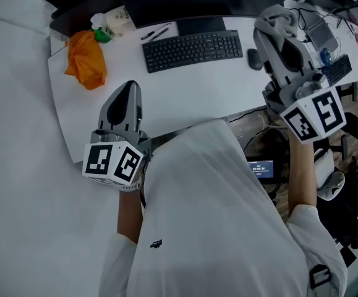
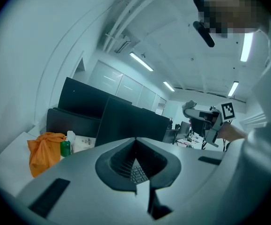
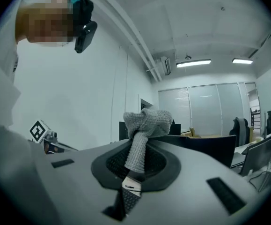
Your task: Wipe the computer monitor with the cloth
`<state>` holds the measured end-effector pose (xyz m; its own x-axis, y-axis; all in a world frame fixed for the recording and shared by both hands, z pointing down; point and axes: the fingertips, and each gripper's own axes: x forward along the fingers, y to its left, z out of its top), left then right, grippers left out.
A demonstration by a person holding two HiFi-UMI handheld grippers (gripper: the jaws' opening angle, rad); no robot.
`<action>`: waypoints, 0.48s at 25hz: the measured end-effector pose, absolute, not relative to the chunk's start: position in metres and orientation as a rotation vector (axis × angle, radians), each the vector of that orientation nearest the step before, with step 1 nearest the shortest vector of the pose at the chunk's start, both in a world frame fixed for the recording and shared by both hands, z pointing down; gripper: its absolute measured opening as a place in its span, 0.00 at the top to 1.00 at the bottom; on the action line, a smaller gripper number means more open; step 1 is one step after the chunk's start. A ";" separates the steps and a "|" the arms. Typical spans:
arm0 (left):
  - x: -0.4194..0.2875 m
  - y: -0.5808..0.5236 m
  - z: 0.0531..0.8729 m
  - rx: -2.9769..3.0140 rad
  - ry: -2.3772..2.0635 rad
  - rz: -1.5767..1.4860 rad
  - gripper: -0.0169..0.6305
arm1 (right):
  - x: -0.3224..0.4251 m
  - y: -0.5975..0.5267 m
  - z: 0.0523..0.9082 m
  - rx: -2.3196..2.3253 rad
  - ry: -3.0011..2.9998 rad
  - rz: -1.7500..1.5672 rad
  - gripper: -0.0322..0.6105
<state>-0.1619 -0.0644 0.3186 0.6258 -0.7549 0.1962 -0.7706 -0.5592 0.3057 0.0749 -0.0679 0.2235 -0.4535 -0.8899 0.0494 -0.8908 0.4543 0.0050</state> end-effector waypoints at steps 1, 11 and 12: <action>-0.159 -0.064 0.318 2.497 -1.211 0.064 0.95 | 0.078 -0.060 0.227 1.623 -2.629 0.031 0.91; -0.127 -0.061 0.322 2.548 -1.109 0.071 0.95 | 0.093 -0.009 0.292 1.668 -2.562 0.128 0.91; -0.124 -0.060 0.323 2.556 -1.098 0.075 0.95 | 0.092 -0.007 0.299 1.666 -2.553 0.148 0.91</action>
